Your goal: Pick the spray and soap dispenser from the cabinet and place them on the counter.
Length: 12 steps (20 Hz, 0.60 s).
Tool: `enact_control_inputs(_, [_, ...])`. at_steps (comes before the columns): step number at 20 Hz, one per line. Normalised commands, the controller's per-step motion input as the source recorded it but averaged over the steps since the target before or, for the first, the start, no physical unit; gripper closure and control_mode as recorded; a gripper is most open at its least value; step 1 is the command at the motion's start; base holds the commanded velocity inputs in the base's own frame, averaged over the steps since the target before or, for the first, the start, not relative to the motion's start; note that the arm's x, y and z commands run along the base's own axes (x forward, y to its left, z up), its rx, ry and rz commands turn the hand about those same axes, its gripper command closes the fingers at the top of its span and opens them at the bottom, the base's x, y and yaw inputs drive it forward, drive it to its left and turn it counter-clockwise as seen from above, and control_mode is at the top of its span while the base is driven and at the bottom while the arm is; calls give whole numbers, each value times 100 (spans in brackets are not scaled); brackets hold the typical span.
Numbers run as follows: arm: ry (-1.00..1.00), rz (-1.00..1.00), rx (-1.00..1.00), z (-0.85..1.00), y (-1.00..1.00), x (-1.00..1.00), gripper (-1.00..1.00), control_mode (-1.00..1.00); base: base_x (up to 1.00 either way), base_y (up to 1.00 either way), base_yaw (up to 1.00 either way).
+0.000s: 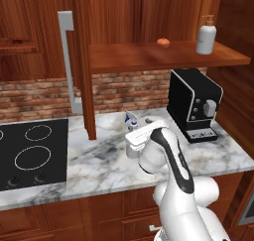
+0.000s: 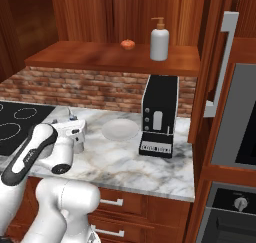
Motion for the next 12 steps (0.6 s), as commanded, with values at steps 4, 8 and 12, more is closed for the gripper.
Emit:
enact_control_inputs(4, [-1,0,1,40,-66,-32,-100,-100,0,0,0])
enact_control_inputs(8, [0,1,1,54,-63,-27,-100,-100,0,0,0])
enact_control_inputs(12, [2,9,2,64,-59,-21,-100,-100,0,0,0])
